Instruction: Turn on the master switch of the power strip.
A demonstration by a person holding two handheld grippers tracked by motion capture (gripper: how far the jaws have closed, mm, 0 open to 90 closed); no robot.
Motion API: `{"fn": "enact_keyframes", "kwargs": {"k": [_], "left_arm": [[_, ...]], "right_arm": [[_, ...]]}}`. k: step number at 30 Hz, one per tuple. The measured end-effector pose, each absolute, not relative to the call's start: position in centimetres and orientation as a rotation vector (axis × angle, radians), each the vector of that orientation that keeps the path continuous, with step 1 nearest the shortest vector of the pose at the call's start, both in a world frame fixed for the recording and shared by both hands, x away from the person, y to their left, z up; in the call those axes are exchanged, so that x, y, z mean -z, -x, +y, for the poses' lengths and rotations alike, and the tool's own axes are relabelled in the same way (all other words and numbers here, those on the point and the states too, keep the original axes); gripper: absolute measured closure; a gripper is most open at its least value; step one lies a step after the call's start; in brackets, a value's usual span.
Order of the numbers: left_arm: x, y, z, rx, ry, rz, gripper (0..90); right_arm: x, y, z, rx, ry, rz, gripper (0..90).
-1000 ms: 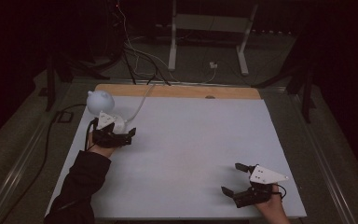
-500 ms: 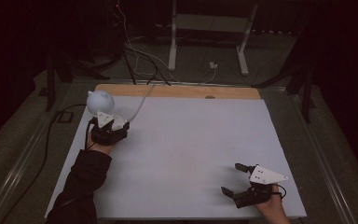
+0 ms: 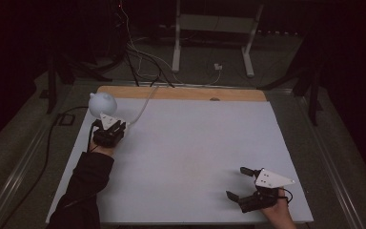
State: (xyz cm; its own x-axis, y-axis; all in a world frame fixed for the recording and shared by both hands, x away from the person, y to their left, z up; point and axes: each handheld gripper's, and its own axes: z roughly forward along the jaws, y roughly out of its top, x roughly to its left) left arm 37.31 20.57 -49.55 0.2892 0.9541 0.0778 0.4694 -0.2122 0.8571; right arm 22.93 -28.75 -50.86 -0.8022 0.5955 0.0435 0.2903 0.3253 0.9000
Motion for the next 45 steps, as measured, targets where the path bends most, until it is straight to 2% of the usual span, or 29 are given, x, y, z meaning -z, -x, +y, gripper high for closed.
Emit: {"fn": "enact_keyframes", "kwargs": {"k": [7, 20, 28, 45], "left_arm": [[50.2, -37.9, 20.6, -0.869, -1.868, 1.295, 90.0], [51.0, -38.8, 20.5, -0.889, -1.913, 1.297, 90.0], [51.7, -39.1, 19.9, -0.938, -2.011, 1.258, 90.0], [51.9, -39.4, 19.3, -0.986, -2.05, 1.23, 90.0]], "right_arm": [[50.9, -23.0, -28.7, -1.465, -0.793, 2.304, 0.0], [50.9, -22.9, -28.7, -1.463, -0.792, 2.309, 0.0], [51.0, -22.9, -28.7, -1.461, -0.793, 2.313, 0.0], [51.1, -23.0, -28.6, -1.456, -0.797, 2.321, 0.0]]}}
